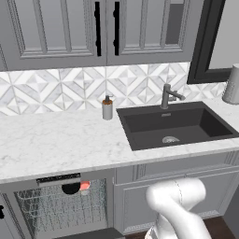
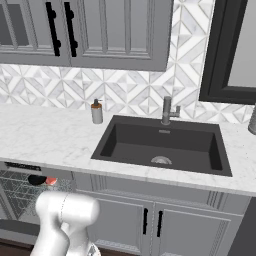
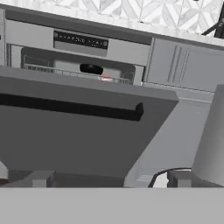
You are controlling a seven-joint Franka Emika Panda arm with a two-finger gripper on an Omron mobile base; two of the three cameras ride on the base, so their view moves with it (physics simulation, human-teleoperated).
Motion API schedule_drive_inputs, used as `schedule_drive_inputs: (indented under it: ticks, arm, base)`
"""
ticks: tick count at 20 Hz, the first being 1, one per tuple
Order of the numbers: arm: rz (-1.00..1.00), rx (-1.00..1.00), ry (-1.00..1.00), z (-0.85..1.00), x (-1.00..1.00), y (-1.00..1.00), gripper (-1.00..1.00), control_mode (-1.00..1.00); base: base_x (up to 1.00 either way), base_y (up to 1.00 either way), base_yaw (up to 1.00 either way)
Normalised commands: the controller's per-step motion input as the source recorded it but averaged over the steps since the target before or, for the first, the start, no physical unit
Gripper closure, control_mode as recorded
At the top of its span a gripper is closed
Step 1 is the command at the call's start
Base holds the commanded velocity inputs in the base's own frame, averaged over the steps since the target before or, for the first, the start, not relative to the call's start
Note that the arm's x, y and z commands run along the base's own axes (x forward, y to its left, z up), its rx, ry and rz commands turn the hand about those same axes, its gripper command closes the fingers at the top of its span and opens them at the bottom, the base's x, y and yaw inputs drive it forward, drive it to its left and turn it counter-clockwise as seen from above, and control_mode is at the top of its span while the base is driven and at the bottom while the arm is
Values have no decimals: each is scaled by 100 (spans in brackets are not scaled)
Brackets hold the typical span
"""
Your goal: Pick up the cup and bowl from the counter, place them in the dishwasher, and close the dishwasher door.
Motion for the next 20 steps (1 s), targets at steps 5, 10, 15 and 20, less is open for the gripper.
schedule_drive_inputs:
  ticks: [5,10,15,20]
  arm:
    - [3,3,-17,-51,70,0,-100,-100]
    - [6,3,-3,-66,74,-7,-100,-100]
    - [9,2,0,-40,86,-3,-100,-100]
    - [2,0,0,-37,98,6,-100,-100]
  base:
    - [0,0,0]
    - [0,0,0]
    - [0,0,0]
    - [0,0,0]
